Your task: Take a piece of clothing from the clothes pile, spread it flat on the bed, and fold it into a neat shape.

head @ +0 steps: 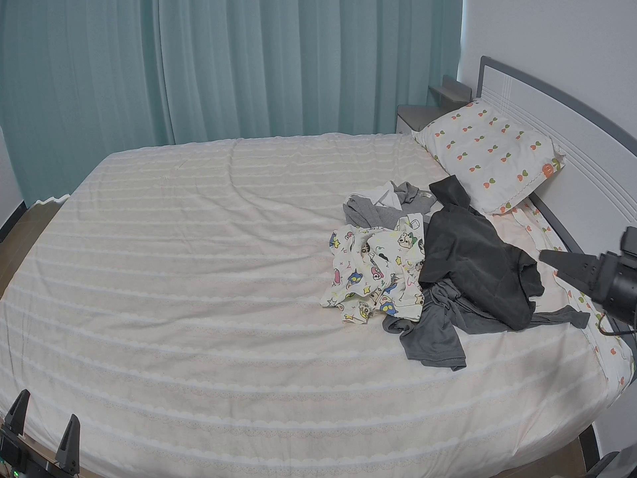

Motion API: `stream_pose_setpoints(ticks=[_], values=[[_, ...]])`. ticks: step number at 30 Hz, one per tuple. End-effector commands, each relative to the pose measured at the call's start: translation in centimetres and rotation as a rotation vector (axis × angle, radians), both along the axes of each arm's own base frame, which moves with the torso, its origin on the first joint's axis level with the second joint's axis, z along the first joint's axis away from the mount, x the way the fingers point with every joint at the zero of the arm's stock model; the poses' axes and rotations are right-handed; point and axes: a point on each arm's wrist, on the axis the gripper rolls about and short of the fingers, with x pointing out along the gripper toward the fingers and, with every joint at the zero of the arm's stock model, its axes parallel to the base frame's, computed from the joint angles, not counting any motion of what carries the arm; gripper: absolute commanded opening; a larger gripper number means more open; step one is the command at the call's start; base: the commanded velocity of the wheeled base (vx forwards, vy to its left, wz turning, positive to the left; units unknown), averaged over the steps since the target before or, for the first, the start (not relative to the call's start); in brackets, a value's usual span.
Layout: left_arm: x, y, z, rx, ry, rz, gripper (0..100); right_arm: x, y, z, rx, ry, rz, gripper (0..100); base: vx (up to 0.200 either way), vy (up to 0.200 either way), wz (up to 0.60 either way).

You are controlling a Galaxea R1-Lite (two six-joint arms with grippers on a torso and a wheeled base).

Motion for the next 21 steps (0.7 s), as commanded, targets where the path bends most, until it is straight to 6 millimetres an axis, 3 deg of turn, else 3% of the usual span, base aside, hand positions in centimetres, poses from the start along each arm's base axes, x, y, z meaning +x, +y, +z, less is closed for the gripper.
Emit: stream_pose_setpoints(ticks=[1,3,4,7,9,14,21], values=[[0.0,0.0,-0.5,-0.001,0.000,0.001,100,18.2,5.9,-14.7,0.046,0.314,-0.128,100,0.000,0.000,0.00],[0.0,0.0,-0.5,-0.001,0.000,0.001,100,19.2,6.1,-15.2,0.044,0.309,-0.151,100,0.000,0.000,0.00],[0.0,0.0,-0.5,-0.001,0.000,0.001,100,21.0,6.1,-15.9,0.043,0.289,-0.197,100,0.000,0.000,0.00],[0.0,0.0,-0.5,-0.001,0.000,0.001,100,23.0,6.1,-17.2,0.038,0.280,-0.232,100,0.000,0.000,0.00],[0.0,0.0,-0.5,-0.001,0.000,0.001,100,24.2,6.3,-19.0,0.027,0.289,-0.250,100,0.000,0.000,0.00],[0.0,0.0,-0.5,-0.001,0.000,0.001,100,25.3,6.6,-21.8,0.013,0.320,-0.254,100,0.000,0.000,0.00],[0.0,0.0,-0.5,-0.001,0.000,0.001,100,26.5,6.9,-22.0,0.022,0.299,-0.254,100,0.000,0.000,0.00]])
